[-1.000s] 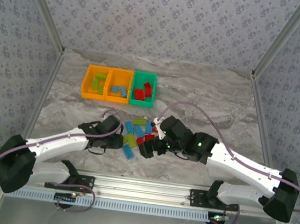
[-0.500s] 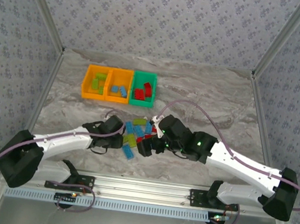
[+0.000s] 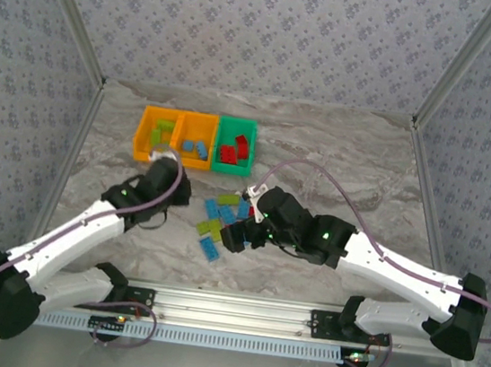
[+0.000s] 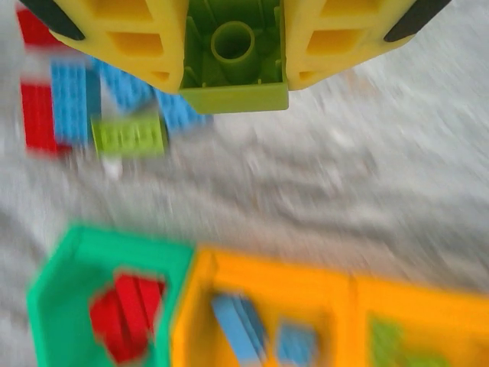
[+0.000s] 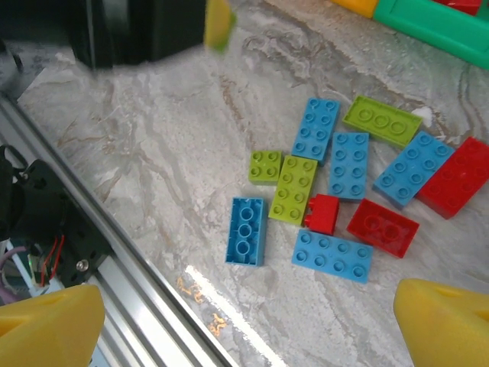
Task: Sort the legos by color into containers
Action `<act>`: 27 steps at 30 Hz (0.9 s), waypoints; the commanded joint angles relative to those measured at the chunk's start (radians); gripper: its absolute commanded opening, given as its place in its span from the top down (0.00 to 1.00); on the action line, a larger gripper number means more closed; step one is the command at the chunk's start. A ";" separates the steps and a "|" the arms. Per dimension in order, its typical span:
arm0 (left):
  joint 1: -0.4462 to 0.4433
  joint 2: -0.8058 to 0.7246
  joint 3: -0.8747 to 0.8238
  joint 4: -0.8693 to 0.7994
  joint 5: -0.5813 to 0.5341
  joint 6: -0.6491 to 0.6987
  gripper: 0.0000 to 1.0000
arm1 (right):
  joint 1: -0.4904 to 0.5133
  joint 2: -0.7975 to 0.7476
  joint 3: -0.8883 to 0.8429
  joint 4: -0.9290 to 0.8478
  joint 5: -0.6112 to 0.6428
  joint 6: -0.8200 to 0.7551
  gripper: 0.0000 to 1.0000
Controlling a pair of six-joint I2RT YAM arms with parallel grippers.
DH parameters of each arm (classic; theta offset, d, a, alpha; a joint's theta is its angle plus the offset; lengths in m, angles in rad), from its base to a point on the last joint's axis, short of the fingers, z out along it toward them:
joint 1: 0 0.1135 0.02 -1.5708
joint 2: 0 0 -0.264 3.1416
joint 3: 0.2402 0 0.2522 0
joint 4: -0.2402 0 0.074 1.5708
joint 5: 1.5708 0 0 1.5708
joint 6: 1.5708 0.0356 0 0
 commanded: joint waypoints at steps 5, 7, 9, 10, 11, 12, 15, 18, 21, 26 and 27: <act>0.308 0.303 0.206 0.243 -0.043 0.140 0.78 | 0.009 -0.051 0.035 -0.019 0.062 0.025 0.00; 0.366 0.411 0.284 0.277 -0.027 0.140 0.78 | 0.016 -0.078 0.023 -0.031 0.082 0.036 0.00; 0.410 0.507 0.355 0.312 0.035 0.133 0.79 | 0.018 -0.104 0.009 -0.038 0.094 0.048 0.00; 0.431 0.562 0.396 0.315 0.091 0.125 0.79 | 0.018 -0.117 0.003 -0.044 0.101 0.053 0.00; 0.449 0.603 0.437 0.302 0.124 0.112 0.79 | 0.018 -0.128 -0.001 -0.052 0.106 0.059 0.00; 0.463 0.642 0.478 0.283 0.142 0.098 0.76 | 0.019 -0.140 -0.005 -0.060 0.113 0.064 0.00; 0.482 0.702 0.558 0.244 0.164 0.109 0.63 | 0.022 -0.174 -0.019 -0.078 0.135 0.079 0.00; 0.482 0.684 0.585 0.206 0.176 0.115 0.53 | 0.022 -0.202 -0.044 -0.075 0.161 0.091 0.00; 0.481 0.607 0.556 0.185 0.196 0.107 0.48 | 0.019 -0.209 -0.060 -0.067 0.186 0.103 0.00; 0.438 0.352 0.420 0.138 0.241 0.061 0.49 | -0.033 -0.175 -0.086 -0.058 0.200 0.153 0.00; 0.411 0.292 0.383 0.138 0.242 0.060 0.49 | -0.047 -0.164 -0.089 -0.057 0.196 0.164 0.00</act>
